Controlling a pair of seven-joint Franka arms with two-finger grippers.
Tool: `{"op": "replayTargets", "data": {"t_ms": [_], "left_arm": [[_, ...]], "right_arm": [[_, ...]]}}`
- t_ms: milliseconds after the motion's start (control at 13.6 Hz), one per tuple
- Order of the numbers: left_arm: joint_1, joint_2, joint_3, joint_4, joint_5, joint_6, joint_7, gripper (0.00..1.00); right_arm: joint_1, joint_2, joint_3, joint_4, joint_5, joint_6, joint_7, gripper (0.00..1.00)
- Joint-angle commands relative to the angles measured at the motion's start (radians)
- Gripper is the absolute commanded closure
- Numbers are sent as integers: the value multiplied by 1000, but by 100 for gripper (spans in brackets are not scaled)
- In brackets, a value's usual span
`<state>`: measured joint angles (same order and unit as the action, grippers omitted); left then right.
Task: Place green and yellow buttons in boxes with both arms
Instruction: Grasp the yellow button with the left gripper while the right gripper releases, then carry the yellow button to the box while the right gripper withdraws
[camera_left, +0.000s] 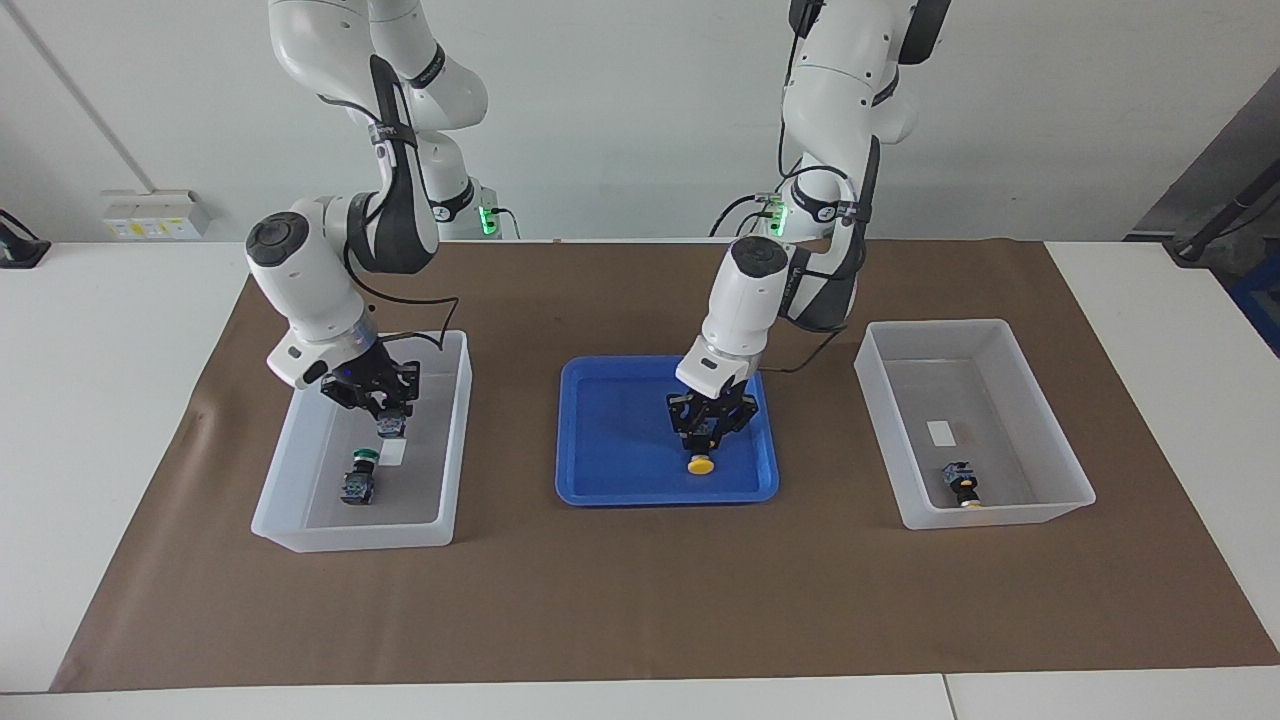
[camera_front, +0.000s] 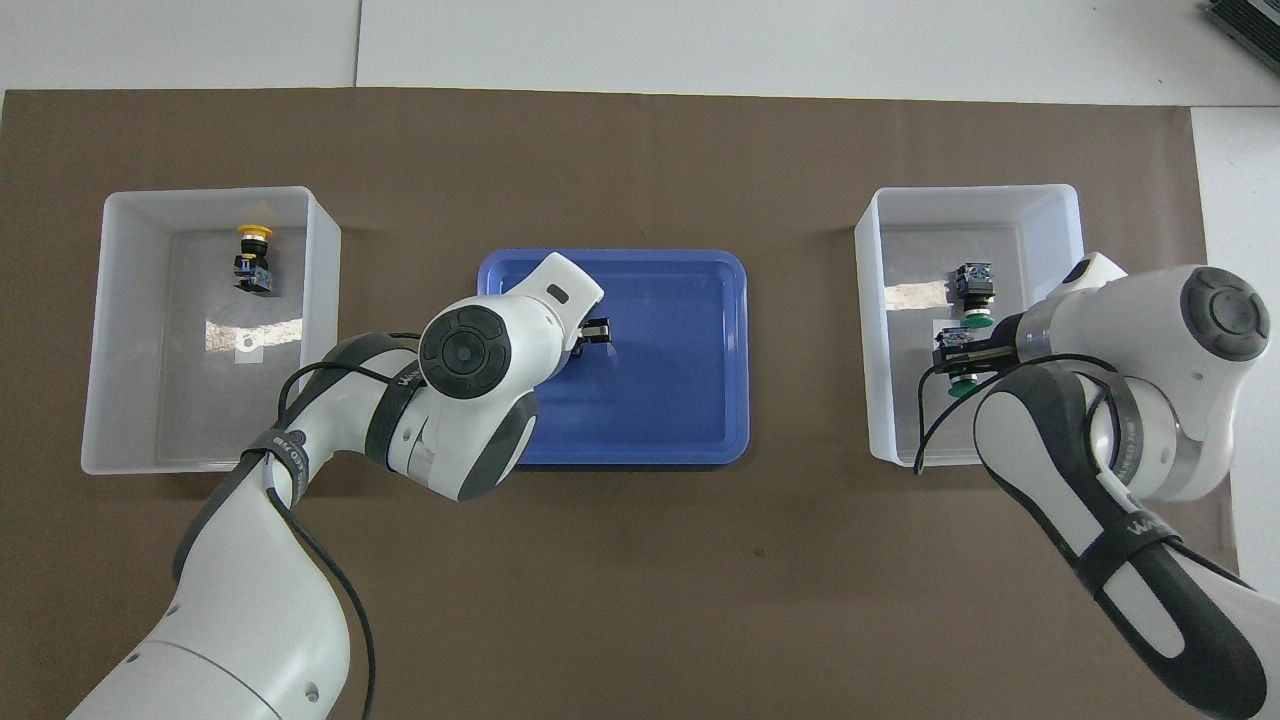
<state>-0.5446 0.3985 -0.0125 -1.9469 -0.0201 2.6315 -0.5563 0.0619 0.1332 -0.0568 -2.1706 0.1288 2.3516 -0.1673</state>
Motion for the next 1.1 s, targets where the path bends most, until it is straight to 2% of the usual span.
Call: {"op": "replayTargets", "data": {"t_ms": [0, 73, 147, 220, 514, 735, 882, 1029], "left_arm": [[-15, -10, 19, 8, 3, -33, -11, 99], [-5, -48, 22, 6, 3, -65, -5, 100], [6, -81, 26, 6, 3, -103, 9, 100], [29, -116, 26, 5, 3, -141, 39, 100], [138, -243, 26, 2, 3, -321, 176, 100], [234, -288, 28, 3, 3, -409, 188, 100], [310, -283, 28, 8, 3, -380, 216, 100], [389, -274, 26, 2, 3, -267, 320, 100]], "right_arm": [[-1, -23, 5, -37, 34, 25, -14, 74], [-1, -23, 5, -37, 35, 25, -14, 49], [-1, -23, 3, -37, 34, 25, -14, 15], [-2, -23, 3, -34, 34, 25, -12, 0], [-1, -40, 5, 46, 34, -14, -14, 0], [-2, -79, 2, 141, 23, -112, 32, 0], [-10, -89, -1, 222, 2, -208, 69, 0], [-14, -87, -1, 311, -58, -332, 121, 0]]}}
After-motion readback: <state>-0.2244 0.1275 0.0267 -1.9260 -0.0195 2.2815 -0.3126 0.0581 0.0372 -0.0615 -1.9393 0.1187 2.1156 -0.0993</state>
